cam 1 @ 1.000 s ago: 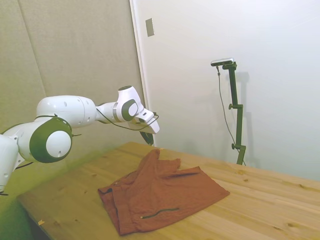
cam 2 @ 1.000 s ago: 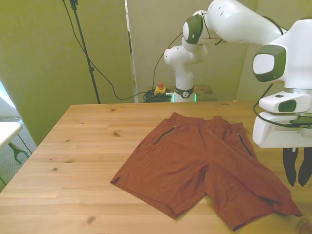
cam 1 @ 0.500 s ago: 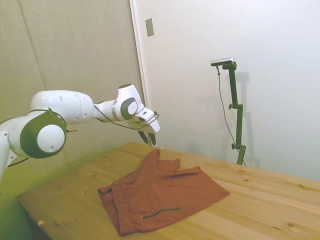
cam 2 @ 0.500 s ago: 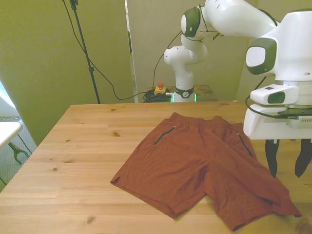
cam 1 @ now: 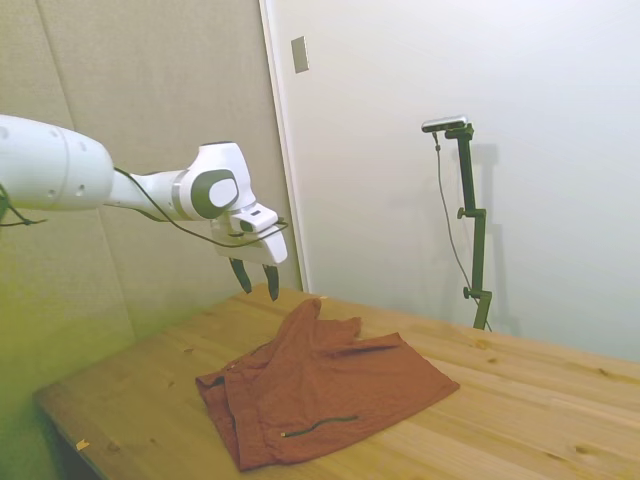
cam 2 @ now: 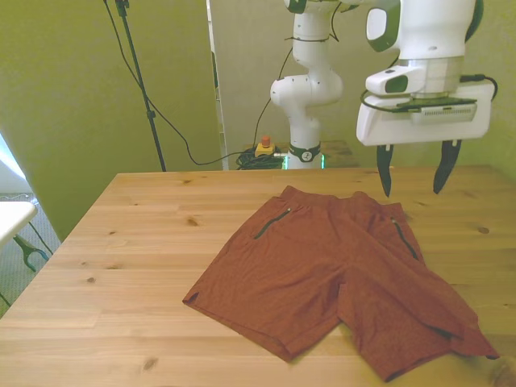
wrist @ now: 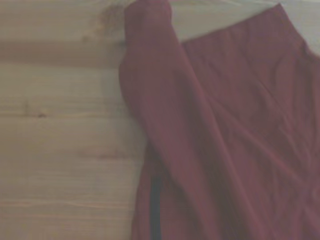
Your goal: Unfold the shorts
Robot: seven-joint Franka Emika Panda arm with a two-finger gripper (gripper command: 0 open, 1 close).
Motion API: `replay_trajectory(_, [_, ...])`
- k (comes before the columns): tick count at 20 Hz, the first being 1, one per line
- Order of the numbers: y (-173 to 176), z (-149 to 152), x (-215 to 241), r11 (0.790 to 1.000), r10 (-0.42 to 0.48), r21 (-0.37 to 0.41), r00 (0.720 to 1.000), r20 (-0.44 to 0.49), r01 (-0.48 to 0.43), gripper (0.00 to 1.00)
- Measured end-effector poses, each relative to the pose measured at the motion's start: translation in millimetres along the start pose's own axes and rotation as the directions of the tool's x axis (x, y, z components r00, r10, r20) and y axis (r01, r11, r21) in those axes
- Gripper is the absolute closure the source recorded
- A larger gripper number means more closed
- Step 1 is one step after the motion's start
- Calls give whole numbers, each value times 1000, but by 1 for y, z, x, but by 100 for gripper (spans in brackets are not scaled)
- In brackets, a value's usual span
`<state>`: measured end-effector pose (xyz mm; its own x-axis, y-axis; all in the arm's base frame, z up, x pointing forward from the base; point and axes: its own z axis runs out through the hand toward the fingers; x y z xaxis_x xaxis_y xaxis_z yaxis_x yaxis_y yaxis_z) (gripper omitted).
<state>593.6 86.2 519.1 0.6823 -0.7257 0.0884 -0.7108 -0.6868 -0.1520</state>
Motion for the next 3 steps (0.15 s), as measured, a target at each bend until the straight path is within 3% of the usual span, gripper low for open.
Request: replay_trajectory(3, [39,-25,-29,1000,-16,-2,1000,5,16,0])
